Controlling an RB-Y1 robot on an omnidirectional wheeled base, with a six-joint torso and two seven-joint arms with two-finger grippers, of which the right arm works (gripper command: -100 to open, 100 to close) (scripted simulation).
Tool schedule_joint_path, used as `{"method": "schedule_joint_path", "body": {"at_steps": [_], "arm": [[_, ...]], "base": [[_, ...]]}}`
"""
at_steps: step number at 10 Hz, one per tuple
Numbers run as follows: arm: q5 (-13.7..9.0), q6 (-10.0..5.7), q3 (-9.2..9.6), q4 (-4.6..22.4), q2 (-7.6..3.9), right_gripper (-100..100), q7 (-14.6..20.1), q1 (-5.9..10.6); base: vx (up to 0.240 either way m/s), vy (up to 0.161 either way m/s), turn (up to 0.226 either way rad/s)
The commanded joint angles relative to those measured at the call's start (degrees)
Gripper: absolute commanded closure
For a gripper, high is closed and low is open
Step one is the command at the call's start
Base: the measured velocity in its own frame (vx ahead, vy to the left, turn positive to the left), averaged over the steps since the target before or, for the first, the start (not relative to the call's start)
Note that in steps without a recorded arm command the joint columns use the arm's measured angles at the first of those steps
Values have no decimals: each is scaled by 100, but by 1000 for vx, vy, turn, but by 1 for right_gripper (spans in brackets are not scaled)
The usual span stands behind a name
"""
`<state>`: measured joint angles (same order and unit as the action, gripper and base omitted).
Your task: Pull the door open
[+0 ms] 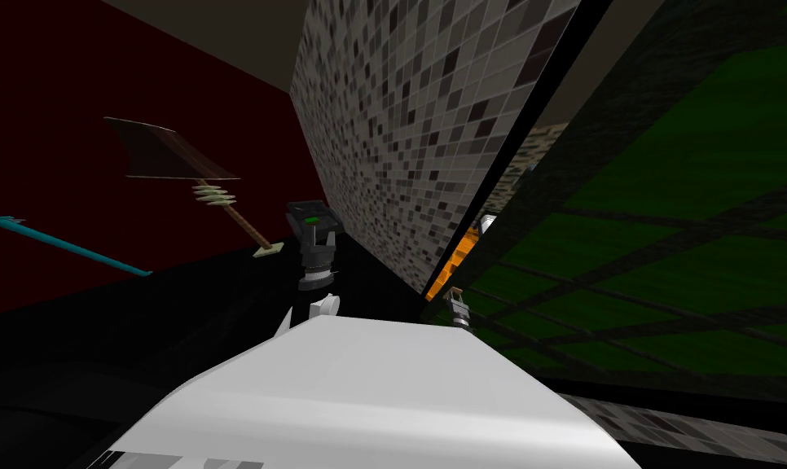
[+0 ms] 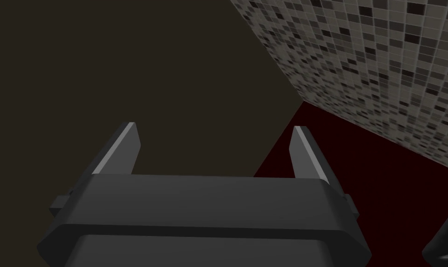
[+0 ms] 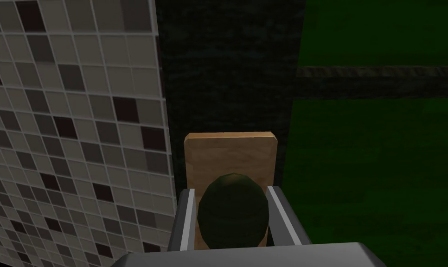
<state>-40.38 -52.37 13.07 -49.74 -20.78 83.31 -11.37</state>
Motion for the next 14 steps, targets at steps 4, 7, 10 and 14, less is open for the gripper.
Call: {"method": "schedule_joint_path", "body": {"at_steps": [4, 7, 10, 14], "arm": [[157, -178, 295, -68, -195, 100, 255, -145], [297, -337, 559, -129, -369, 100, 484, -275], [358, -452, 678, -77, -445, 100, 600, -337], [503, -767, 950, -30, -692, 100, 909, -482]], "base": [[-208, -15, 93], [-262, -21, 99], [-177, -28, 104], [-255, -7, 116]]}}
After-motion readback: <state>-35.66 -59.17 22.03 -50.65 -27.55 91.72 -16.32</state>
